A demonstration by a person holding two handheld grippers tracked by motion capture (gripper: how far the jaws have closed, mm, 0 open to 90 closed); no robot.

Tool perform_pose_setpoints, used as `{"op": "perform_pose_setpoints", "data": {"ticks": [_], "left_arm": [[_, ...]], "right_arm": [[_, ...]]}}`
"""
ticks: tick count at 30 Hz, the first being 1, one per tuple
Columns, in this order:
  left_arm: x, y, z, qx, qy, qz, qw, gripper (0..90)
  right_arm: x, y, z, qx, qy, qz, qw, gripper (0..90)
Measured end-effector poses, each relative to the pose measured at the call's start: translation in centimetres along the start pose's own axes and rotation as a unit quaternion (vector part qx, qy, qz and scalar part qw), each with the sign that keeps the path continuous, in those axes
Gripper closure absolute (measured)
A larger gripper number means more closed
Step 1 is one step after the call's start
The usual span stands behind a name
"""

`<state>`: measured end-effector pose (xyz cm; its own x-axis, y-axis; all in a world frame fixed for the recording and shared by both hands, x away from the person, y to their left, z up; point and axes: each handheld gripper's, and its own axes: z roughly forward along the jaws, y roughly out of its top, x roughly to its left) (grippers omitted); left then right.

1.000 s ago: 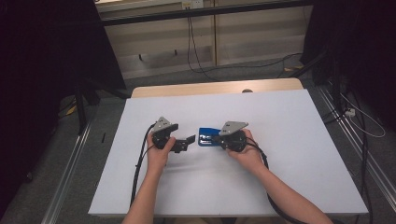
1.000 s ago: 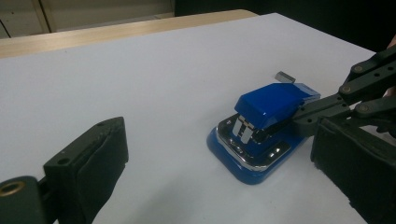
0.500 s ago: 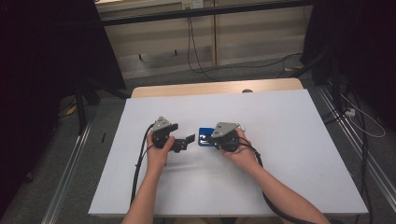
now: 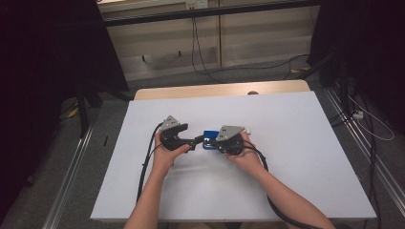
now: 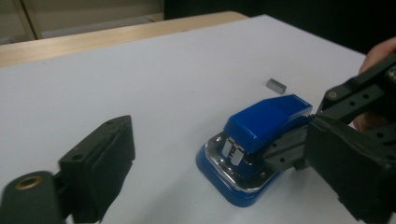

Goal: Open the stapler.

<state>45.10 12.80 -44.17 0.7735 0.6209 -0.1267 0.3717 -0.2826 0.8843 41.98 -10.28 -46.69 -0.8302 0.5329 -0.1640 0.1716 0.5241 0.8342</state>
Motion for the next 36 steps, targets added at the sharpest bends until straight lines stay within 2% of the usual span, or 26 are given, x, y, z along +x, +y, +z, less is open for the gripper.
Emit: {"op": "perform_pose_setpoints", "data": {"ticks": [1, 2, 3, 4, 5, 6, 7, 8, 9, 12, 15, 18, 21, 22, 27, 31, 32, 36], "left_arm": [[-0.1, 0.1, 0.2, 0.008, 0.005, 0.010, 0.9999, 16.5], [-0.1, 0.1, 0.5, 0.015, -0.003, 0.018, 0.9997, 21.9], [-0.1, 0.1, 0.5, 0.015, -0.003, 0.018, 0.9997, 28.0], [-0.1, 0.1, 0.9, 0.030, -0.004, 0.034, 0.9990, 34.6], [-0.1, 0.1, 0.9, 0.030, -0.004, 0.034, 0.9990, 37.3], [-0.2, 0.0, 1.1, 0.043, -0.020, 0.037, 0.9982, 40.6], [-0.2, 0.0, 1.1, 0.043, -0.020, 0.037, 0.9982, 44.8], [-0.3, 0.0, 1.2, 0.043, -0.028, 0.037, 0.9980, 44.8], [-0.4, 0.2, 1.1, 0.049, -0.037, 0.041, 0.9973, 51.8], [-0.4, 0.2, 1.0, 0.050, -0.042, 0.050, 0.9966, 57.8], [-0.3, 0.0, 0.9, 0.069, -0.040, 0.063, 0.9948, 60.0], [-0.2, -0.3, 1.2, 0.082, -0.040, 0.067, 0.9936, 63.0], [-0.2, -0.4, 1.4, 0.076, -0.045, 0.066, 0.9939, 66.6], [-0.2, -0.4, 1.6, 0.082, -0.052, 0.068, 0.9930, 68.1], [-0.2, -0.3, 1.9, 0.080, -0.053, 0.071, 0.9929, 70.4], [-0.2, -0.2, 2.0, 0.083, -0.064, 0.080, 0.9913, 75.1], [-0.3, -0.2, 2.0, 0.076, -0.064, 0.074, 0.9922, 75.6], [-0.3, 0.2, 1.8, 0.070, -0.070, 0.078, 0.9921, 78.5]], "right_arm": [[0.0, 0.0, 0.0, 0.000, 0.001, 0.002, 1.0000, 90.0], [0.0, 0.0, 0.0, 0.000, 0.001, 0.002, 1.0000, 90.0], [0.0, 0.0, 0.0, 0.000, 0.002, 0.004, 1.0000, 90.0], [-0.1, 0.0, 0.0, 0.000, 0.003, 0.006, 1.0000, 90.0], [-0.1, 0.0, 0.0, 0.000, 0.003, 0.008, 1.0000, 90.0], [-0.1, 0.0, 0.0, 0.000, 0.004, 0.010, 0.9999, 90.0], [-0.1, 0.0, 0.0, 0.000, 0.004, 0.010, 0.9999, 90.0], [-0.1, 0.0, 0.0, 0.000, 0.004, 0.011, 0.9999, 90.0], [-0.1, 0.0, 0.0, 0.001, 0.005, 0.014, 0.9999, 90.0], [-0.1, 0.0, 0.0, 0.001, 0.006, 0.016, 0.9999, 90.0], [-0.1, 0.0, 0.0, 0.001, 0.007, 0.017, 0.9998, 90.0], [-0.2, 0.0, 0.0, 0.001, 0.009, 0.020, 0.9998, 90.0], [-0.2, 0.0, 0.0, 0.001, 0.011, 0.022, 0.9997, 90.0], [-0.2, 0.0, 0.0, 0.001, 0.011, 0.022, 0.9997, 90.0], [-0.2, 0.0, 0.0, 0.001, 0.010, 0.021, 0.9997, 90.0], [-0.3, -0.1, 0.0, 0.001, 0.012, 0.024, 0.9996, 90.0], [-0.3, -0.1, 0.0, 0.001, 0.012, 0.024, 0.9996, 90.0], [-0.2, -0.1, 0.0, 0.001, 0.012, 0.026, 0.9996, 90.0]]}}
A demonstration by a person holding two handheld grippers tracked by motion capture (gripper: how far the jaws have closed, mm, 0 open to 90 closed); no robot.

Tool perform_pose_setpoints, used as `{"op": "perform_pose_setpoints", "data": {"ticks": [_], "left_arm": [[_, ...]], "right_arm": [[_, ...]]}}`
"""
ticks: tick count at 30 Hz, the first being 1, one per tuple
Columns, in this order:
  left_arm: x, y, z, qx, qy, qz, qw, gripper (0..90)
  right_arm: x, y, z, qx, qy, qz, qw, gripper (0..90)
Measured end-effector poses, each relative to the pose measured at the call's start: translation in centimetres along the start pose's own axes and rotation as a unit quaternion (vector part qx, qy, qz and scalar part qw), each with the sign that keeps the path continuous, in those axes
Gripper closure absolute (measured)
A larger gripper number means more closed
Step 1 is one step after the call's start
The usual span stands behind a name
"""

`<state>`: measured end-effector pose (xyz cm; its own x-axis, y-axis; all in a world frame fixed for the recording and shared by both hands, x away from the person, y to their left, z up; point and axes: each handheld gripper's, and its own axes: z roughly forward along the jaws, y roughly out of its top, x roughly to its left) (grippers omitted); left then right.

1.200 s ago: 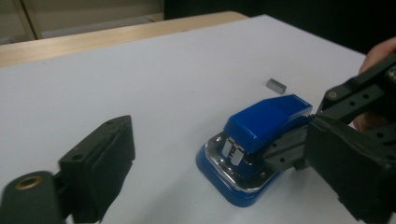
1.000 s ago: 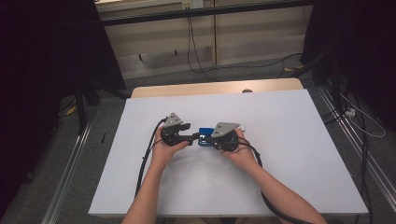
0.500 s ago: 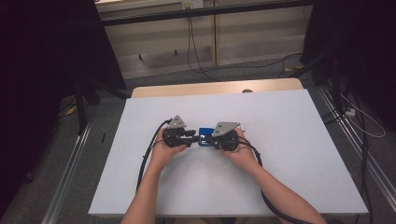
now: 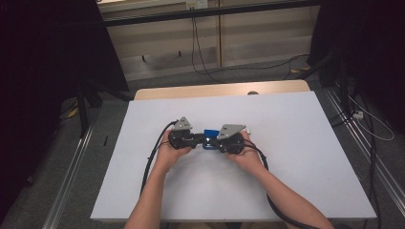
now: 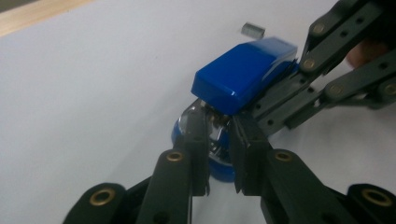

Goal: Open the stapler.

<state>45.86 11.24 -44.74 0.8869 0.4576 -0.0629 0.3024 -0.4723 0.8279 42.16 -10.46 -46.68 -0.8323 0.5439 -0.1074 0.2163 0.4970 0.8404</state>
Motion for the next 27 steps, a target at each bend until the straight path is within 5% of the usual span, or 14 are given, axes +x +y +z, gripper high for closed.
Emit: {"op": "perform_pose_setpoints", "data": {"ticks": [13, 21, 27], "left_arm": [[0.0, 0.8, -0.4, -0.009, -0.004, 0.008, 0.9999, 79.8], [-0.5, 2.6, -0.9, -0.042, -0.013, 0.015, 0.9989, 79.8], [-0.7, 3.0, -0.9, -0.038, -0.014, 0.020, 0.9990, 79.8]], "right_arm": [[0.0, 0.0, 0.0, 0.000, 0.000, 0.000, 1.0000, 90.0], [0.0, 0.0, 0.0, 0.000, -0.001, 0.001, 1.0000, 90.0], [0.1, 0.0, 0.0, 0.000, -0.004, -0.005, 1.0000, 90.0]]}}
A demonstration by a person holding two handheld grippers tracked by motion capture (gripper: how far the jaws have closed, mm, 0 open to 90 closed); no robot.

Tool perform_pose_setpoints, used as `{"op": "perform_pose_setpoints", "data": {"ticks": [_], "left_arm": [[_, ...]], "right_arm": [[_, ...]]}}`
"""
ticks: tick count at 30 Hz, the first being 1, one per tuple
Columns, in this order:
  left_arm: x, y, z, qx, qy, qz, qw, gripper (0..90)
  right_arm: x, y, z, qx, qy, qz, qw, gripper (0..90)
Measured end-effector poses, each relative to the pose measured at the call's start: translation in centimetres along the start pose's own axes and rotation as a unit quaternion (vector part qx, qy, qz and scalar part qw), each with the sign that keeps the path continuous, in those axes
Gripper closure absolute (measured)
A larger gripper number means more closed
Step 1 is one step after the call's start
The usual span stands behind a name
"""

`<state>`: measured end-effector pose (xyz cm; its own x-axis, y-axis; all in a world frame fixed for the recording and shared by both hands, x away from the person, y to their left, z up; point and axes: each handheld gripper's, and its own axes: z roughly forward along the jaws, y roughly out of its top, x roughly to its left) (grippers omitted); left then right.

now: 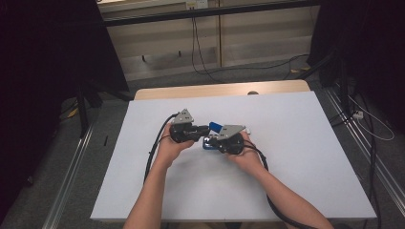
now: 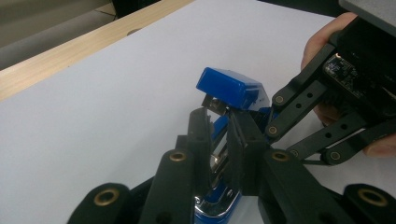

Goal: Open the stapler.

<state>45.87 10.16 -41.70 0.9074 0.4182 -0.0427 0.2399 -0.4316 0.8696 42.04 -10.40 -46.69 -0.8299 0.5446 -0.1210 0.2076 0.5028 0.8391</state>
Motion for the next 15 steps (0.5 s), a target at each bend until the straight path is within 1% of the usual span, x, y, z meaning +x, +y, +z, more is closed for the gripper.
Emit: {"op": "perform_pose_setpoints", "data": {"ticks": [1, 2, 3, 4, 5, 9, 11, 12, 13, 14, 15], "left_arm": [[0.07, 0.08, -0.05, 0.000, 0.006, 0.009, 0.9999, 79.8], [0.02, 0.08, 0.00, -0.001, 0.002, 0.003, 1.0000, 79.8], [0.06, 0.09, 0.00, 0.000, 0.003, 0.003, 1.0000, 79.8], [0.00, 0.06, 0.04, -0.001, 0.001, -0.005, 1.0000, 79.8], [0.02, 0.05, 0.05, -0.002, 0.000, -0.006, 1.0000, 79.8], [0.05, 0.09, 0.05, -0.001, 0.000, -0.003, 1.0000, 79.8], [0.12, 0.13, 0.04, -0.001, 0.003, 0.003, 1.0000, 79.8], [0.11, 0.12, 0.05, -0.002, 0.003, 0.000, 1.0000, 79.8], [0.10, 0.10, 0.08, -0.002, 0.003, -0.004, 1.0000, 79.8], [0.10, 0.10, 0.08, -0.002, 0.003, -0.004, 1.0000, 79.8], [0.11, 0.09, 0.09, -0.003, 0.003, -0.004, 1.0000, 79.8]], "right_arm": [[0.00, 0.00, 0.00, 0.000, 0.000, 0.000, 1.0000, 90.0], [-0.02, 0.01, 0.01, 0.000, 0.000, 0.000, 1.0000, 90.0], [-0.06, 0.00, -0.01, 0.000, 0.000, 0.001, 1.0000, 90.0], [-0.06, 0.00, -0.01, 0.000, 0.000, 0.001, 1.0000, 90.0], [-0.06, 0.05, 0.00, 0.000, 0.000, 0.011, 0.9999, 90.0], [-0.12, 0.07, -0.02, 0.000, 0.001, 0.015, 0.9999, 90.0], [-0.09, 0.09, -0.04, -0.001, -0.002, 0.020, 0.9998, 90.0], [-0.04, 0.08, -0.06, 0.000, -0.002, 0.020, 0.9998, 90.0], [0.09, 0.05, -0.25, -0.012, -0.002, 0.025, 0.9996, 90.0], [0.09, 0.05, -0.25, -0.012, -0.002, 0.025, 0.9996, 90.0], [0.17, 0.05, -0.38, -0.021, -0.002, 0.034, 0.9992, 90.0]]}}
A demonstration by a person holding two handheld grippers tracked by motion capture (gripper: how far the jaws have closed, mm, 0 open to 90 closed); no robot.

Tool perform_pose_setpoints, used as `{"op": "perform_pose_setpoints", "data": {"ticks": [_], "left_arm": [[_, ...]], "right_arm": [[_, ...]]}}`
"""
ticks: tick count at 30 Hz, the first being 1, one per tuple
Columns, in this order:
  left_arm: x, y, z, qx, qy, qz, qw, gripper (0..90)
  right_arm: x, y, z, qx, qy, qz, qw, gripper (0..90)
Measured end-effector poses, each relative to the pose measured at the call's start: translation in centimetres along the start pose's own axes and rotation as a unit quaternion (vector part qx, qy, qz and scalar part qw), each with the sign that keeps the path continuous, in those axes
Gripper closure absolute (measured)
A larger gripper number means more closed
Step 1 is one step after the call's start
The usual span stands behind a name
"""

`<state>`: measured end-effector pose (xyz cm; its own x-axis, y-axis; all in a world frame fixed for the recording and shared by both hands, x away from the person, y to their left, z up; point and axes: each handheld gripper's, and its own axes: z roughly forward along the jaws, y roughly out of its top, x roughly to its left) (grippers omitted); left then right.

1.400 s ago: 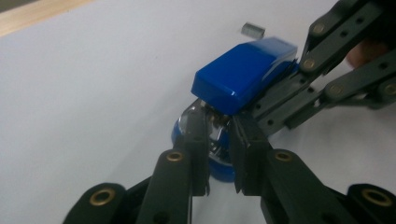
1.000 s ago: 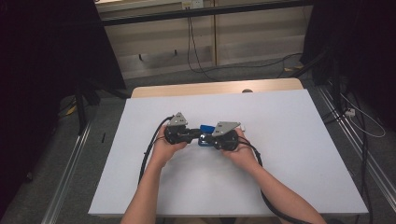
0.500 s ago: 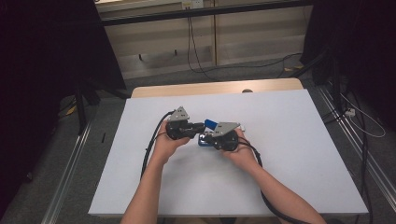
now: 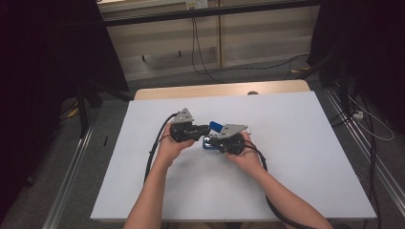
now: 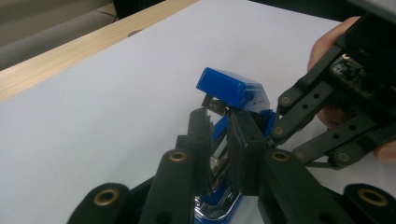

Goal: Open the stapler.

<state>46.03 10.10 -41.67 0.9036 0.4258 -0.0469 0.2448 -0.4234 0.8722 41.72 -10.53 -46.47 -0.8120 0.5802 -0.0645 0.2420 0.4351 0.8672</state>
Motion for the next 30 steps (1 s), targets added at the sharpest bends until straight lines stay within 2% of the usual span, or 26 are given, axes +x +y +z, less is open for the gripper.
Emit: {"op": "perform_pose_setpoints", "data": {"ticks": [1, 3, 6, 7, 8, 12, 13, 14, 16, 21, 25, 30], "left_arm": [[0.01, -0.01, -0.01, 0.000, -0.001, -0.001, 1.0000, 79.8], [-0.01, 0.00, -0.02, 0.001, 0.000, 0.000, 1.0000, 79.8], [-0.02, 0.01, 0.00, 0.001, -0.001, 0.000, 1.0000, 79.8], [-0.02, 0.02, 0.01, 0.000, 0.000, 0.000, 1.0000, 79.8], [-0.02, 0.02, 0.00, 0.001, 0.001, 0.001, 1.0000, 79.8], [-0.01, 0.00, 0.01, 0.001, 0.000, -0.002, 1.0000, 79.8], [-0.01, 0.01, 0.01, 0.000, 0.001, -0.003, 1.0000, 79.8], [-0.04, 0.02, 0.04, -0.003, 0.001, -0.006, 1.0000, 80.0], [0.01, 0.02, 0.04, -0.002, 0.000, -0.007, 1.0000, 80.0], [0.15, -0.05, 0.10, -0.005, -0.001, -0.011, 0.9999, 79.8], [0.34, -0.20, 0.28, -0.004, 0.004, -0.015, 0.9999, 78.4], [0.62, -0.32, 0.39, -0.008, 0.002, -0.009, 0.9999, 77.0]], "right_arm": [[0.12, -0.05, -0.17, -0.010, -0.014, 0.018, 0.9997, 90.0], [0.11, -0.07, -0.34, -0.028, -0.020, 0.031, 0.9989, 90.0], [0.10, 0.02, -0.53, -0.040, -0.033, 0.039, 0.9979, 90.0], [0.07, 0.06, -0.63, -0.050, -0.048, 0.050, 0.9963, 90.0], [0.09, 0.06, -0.60, -0.051, -0.049, 0.054, 0.9960, 90.0], [0.31, -0.06, -0.29, -0.047, -0.067, 0.053, 0.9953, 90.0], [0.38, -0.03, -0.25, -0.050, -0.085, 0.054, 0.9937, 90.0], [0.34, -0.03, -0.24, -0.058, -0.088, 0.057, 0.9928, 90.0], [0.37, 0.02, -0.15, -0.056, -0.091, 0.061, 0.9924, 90.0], [0.42, 0.09, -0.02, -0.051, -0.101, 0.062, 0.9917, 90.0], [0.62, 0.06, -0.08, -0.057, -0.112, 0.057, 0.9904, 90.0], [0.71, 0.04, -0.12, -0.060, -0.118, 0.058, 0.9895, 90.0]]}}
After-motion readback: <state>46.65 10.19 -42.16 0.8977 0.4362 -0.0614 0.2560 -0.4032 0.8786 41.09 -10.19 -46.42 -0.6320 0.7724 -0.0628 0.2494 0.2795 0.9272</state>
